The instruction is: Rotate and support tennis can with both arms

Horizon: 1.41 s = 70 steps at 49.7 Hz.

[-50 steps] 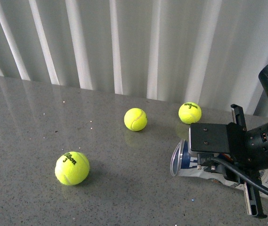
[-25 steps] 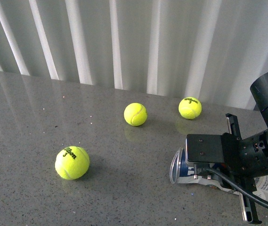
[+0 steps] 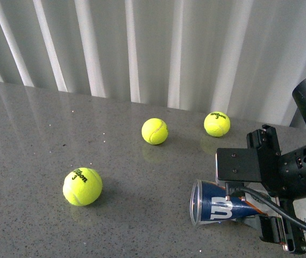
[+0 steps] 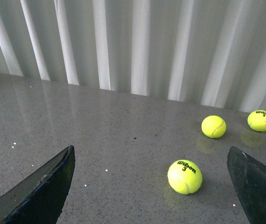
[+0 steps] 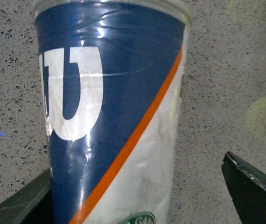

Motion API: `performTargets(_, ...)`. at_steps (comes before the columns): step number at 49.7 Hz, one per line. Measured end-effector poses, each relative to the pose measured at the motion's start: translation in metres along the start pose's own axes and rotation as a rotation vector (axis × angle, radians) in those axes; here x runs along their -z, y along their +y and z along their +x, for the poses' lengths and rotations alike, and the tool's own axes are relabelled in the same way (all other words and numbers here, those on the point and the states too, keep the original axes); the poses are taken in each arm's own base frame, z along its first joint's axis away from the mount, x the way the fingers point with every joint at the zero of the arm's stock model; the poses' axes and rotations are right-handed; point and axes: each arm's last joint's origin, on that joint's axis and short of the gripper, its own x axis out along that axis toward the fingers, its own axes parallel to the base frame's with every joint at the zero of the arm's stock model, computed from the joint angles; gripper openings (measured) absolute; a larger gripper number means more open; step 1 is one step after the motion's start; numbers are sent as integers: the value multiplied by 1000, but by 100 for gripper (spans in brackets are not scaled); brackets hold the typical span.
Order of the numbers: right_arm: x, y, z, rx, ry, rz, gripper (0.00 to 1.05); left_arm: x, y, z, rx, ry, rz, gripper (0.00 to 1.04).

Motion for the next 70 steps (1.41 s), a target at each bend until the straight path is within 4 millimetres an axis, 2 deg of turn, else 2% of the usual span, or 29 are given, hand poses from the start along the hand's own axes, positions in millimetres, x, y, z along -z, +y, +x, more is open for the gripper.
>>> performTargets(3, -3, -3, -8, 8, -1, 11, 100, 0, 0, 0, 0, 0, 0, 98)
performTargets(6, -5, -5, -15, 21, -2, 13, 97, 0, 0, 0, 0, 0, 0, 98)
performTargets(13, -9, -9, -29, 46, -10, 45, 98, 0, 0, 0, 0, 0, 0, 98)
performTargets(22, -15, -13, -60, 100, -56, 151, 98, 0, 0, 0, 0, 0, 0, 98)
performTargets(31, -14, -24, -109, 388, -104, 325, 98, 0, 0, 0, 0, 0, 0, 98)
performTargets(39, 0, -22, -153, 697, -123, 578, 98, 0, 0, 0, 0, 0, 0, 98)
performTargets(43, 13, -6, -177, 875, -158, 729, 98, 0, 0, 0, 0, 0, 0, 98)
performTargets(47, 19, 21, -193, 991, -206, 821, 98, 0, 0, 0, 0, 0, 0, 98)
performTargets(54, 22, 66, -210, 1209, -237, 828, 98, 0, 0, 0, 0, 0, 0, 98)
performTargets(59, 22, 87, -215, 1315, -247, 806, 98, 0, 0, 0, 0, 0, 0, 98)
performTargets(62, 22, 94, -214, 1262, -307, 831, 93, 0, 0, 0, 0, 0, 0, 98)
performTargets(65, 19, 107, -209, 1119, -418, 901, 83, 0, 0, 0, 0, 0, 0, 98)
performTargets(70, 18, 126, -200, 1030, -500, 998, 69, 0, 0, 0, 0, 0, 0, 98)
